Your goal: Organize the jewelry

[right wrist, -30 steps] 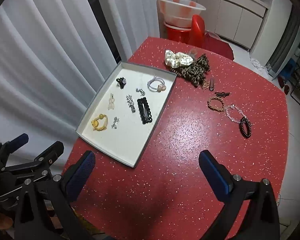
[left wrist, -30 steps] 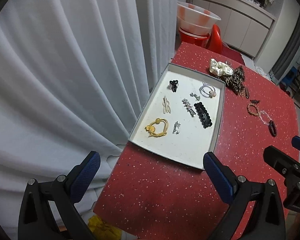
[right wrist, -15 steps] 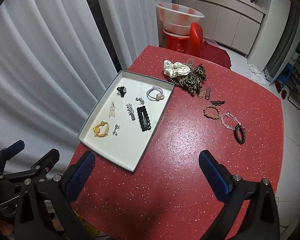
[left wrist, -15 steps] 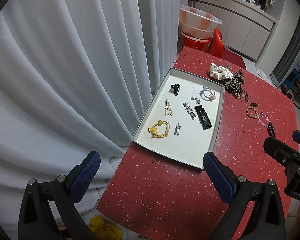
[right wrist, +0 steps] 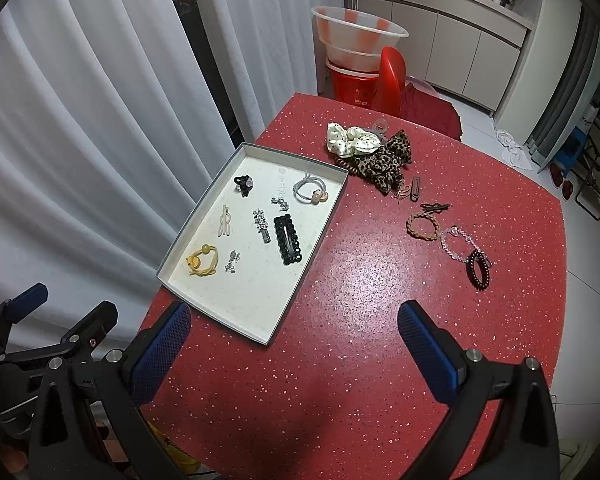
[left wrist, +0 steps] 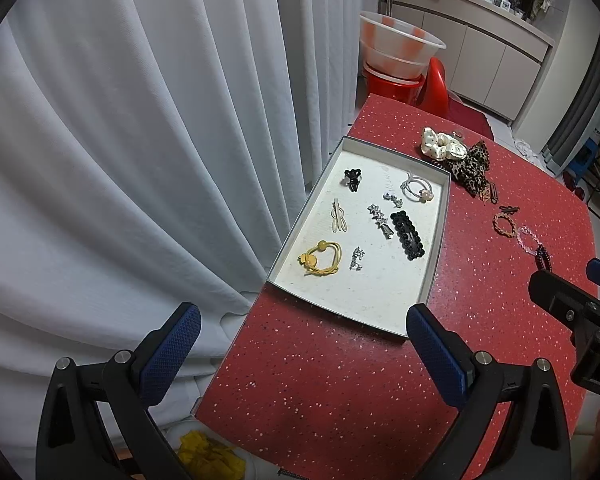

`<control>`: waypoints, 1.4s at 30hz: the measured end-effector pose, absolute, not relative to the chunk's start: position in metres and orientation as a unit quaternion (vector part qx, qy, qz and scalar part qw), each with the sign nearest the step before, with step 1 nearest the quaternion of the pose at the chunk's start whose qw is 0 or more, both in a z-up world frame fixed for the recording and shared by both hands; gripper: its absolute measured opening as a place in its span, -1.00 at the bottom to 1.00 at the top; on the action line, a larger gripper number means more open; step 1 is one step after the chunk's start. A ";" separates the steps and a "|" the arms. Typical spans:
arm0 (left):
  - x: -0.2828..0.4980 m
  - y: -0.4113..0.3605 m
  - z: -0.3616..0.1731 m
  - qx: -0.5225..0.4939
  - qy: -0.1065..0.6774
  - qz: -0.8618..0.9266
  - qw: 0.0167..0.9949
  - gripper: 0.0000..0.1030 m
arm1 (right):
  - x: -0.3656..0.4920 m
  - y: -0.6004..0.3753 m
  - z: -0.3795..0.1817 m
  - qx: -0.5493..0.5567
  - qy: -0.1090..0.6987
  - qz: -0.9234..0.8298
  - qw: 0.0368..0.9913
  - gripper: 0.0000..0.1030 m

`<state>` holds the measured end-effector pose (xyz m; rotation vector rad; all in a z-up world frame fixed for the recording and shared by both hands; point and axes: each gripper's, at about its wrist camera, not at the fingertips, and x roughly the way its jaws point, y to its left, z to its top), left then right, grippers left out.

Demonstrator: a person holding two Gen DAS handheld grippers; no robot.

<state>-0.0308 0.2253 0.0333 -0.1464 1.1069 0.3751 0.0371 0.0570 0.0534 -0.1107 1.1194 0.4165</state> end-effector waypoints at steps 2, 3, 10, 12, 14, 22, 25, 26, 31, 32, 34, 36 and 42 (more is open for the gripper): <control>-0.031 0.226 0.033 -0.069 0.522 0.177 0.831 1.00 | 0.037 0.057 0.054 -0.052 0.526 0.196 0.826 0.99; -0.030 0.226 0.033 -0.069 0.522 0.177 0.831 1.00 | 0.038 0.057 0.054 -0.053 0.526 0.196 0.826 0.99; -0.031 0.226 0.034 -0.069 0.522 0.178 0.831 1.00 | 0.038 0.056 0.055 -0.053 0.525 0.197 0.826 0.99; -0.032 0.226 0.034 -0.069 0.522 0.178 0.831 1.00 | 0.038 0.056 0.055 -0.054 0.525 0.197 0.826 0.99; -0.032 0.226 0.034 -0.069 0.522 0.178 0.831 1.00 | 0.038 0.056 0.055 -0.054 0.525 0.197 0.826 0.99; -0.032 0.227 0.034 -0.068 0.523 0.178 0.831 1.00 | 0.038 0.056 0.055 -0.053 0.526 0.197 0.826 0.99; -0.032 0.227 0.035 -0.068 0.522 0.178 0.831 1.00 | 0.037 0.056 0.055 -0.053 0.525 0.197 0.826 0.99; -0.031 0.227 0.035 -0.067 0.522 0.178 0.831 1.00 | 0.037 0.056 0.055 -0.053 0.525 0.196 0.827 0.99; -0.032 0.226 0.035 -0.069 0.522 0.178 0.831 1.00 | 0.036 0.057 0.055 -0.049 0.526 0.194 0.827 0.99; -0.031 0.226 0.035 -0.068 0.522 0.178 0.831 1.00 | 0.035 0.057 0.055 -0.049 0.526 0.193 0.827 0.99; -0.031 0.226 0.035 -0.068 0.522 0.178 0.831 1.00 | 0.035 0.056 0.055 -0.049 0.526 0.193 0.827 0.99; -0.031 0.226 0.034 -0.068 0.522 0.178 0.831 1.00 | 0.036 0.056 0.055 -0.049 0.526 0.194 0.827 0.99; -0.032 0.227 0.035 -0.068 0.522 0.179 0.831 1.00 | 0.035 0.055 0.055 -0.049 0.526 0.193 0.827 0.99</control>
